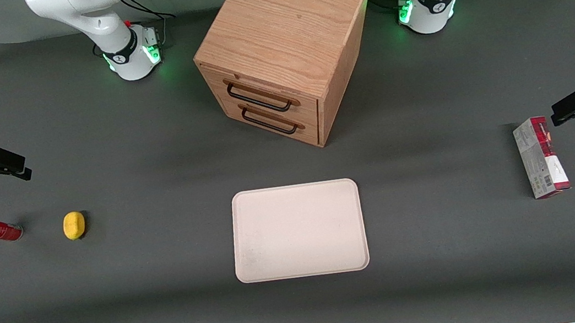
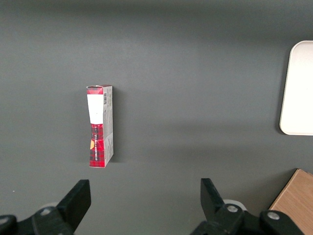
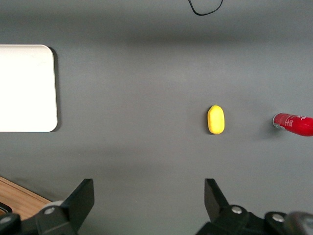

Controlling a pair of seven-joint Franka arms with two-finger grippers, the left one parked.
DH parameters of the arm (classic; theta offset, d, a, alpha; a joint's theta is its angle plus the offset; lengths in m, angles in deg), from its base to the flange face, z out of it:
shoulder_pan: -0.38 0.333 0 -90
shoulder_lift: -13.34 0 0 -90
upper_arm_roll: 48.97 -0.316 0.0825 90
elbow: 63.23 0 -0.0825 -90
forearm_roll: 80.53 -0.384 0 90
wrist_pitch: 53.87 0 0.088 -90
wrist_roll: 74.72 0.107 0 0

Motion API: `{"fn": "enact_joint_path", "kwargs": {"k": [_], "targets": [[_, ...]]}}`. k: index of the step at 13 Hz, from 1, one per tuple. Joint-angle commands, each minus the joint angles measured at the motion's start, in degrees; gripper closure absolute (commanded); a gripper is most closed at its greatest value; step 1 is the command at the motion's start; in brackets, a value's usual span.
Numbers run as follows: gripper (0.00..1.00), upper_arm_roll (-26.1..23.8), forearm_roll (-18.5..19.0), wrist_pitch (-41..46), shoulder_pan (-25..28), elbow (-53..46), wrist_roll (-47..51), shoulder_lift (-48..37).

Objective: Place coke bottle on tray
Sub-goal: 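Move the right gripper down toward the red Coca-Cola bottle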

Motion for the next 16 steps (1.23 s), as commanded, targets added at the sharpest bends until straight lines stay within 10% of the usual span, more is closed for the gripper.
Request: {"fn": "enact_joint_path", "kwargs": {"k": [1,6,16], "targets": [[0.0,0.5,1.1,0.4,0.9,0.7,0.3,-0.8],[0.0,1.4,1.3,1.6,0.1,0.7,-0.9,-0.8],[0.0,25.5,0.9,-1.5,-0.4,-0.7,-36.6,3.5]]}}
